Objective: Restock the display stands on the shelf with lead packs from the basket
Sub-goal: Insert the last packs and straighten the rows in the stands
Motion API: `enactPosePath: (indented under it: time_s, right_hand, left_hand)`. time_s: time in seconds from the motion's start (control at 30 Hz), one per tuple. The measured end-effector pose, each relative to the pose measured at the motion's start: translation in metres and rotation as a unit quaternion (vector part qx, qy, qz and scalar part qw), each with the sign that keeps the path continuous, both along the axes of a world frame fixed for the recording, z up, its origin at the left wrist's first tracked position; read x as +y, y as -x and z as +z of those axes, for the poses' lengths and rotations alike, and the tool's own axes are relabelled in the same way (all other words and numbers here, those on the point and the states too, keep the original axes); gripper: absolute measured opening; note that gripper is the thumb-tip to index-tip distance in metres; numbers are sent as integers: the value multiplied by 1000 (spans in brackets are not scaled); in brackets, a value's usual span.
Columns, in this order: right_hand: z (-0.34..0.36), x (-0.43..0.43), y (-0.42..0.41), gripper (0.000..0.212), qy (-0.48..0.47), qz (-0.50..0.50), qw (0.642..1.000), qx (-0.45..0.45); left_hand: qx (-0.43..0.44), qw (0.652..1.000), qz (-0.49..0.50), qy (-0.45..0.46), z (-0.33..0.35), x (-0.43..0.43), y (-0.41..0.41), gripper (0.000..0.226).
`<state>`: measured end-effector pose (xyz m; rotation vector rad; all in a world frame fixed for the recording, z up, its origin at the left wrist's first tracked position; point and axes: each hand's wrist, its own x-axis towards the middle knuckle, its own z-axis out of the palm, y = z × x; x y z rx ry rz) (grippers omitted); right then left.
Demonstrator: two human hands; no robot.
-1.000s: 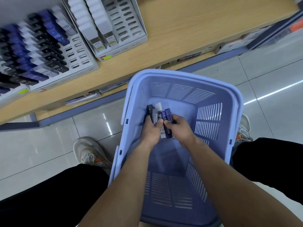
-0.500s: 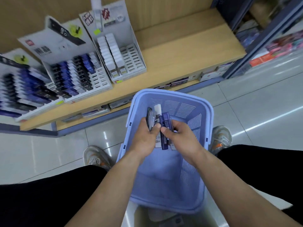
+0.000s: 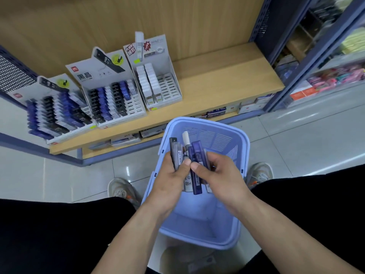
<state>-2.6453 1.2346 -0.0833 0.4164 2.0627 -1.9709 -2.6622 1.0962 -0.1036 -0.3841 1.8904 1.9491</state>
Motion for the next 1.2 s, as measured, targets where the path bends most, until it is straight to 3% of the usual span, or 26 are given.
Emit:
enactPosePath:
  time_s: [0.1, 0.3, 0.43, 0.63, 0.87, 1.2]
  right_hand:
    - [-2, -8, 2, 16, -47, -7, 999, 18]
    - [-18, -21, -3, 14, -115, -10, 993, 25]
    - [-22, -28, -3, 24, -69, -25, 997, -4]
    - [-18, -23, 3, 31, -19, -44, 999, -14]
    - [-20, -33, 4, 26, 38, -95, 993, -57]
    - [-21, -43, 5, 32, 66, -104, 992, -35]
  left_hand:
    - [-15, 999, 24, -35, -3, -2, -1, 31]
    - [-36, 997, 43, -47, -10, -1, -1, 44]
    - [-30, 997, 46, -45, -14, 2, 0, 43]
    - [-3, 999, 39, -17, -22, 6, -2, 18]
    - [22, 999, 39, 4, -19, 7, 0, 20]
    - [15, 997, 71, 3, -21, 6, 3, 22]
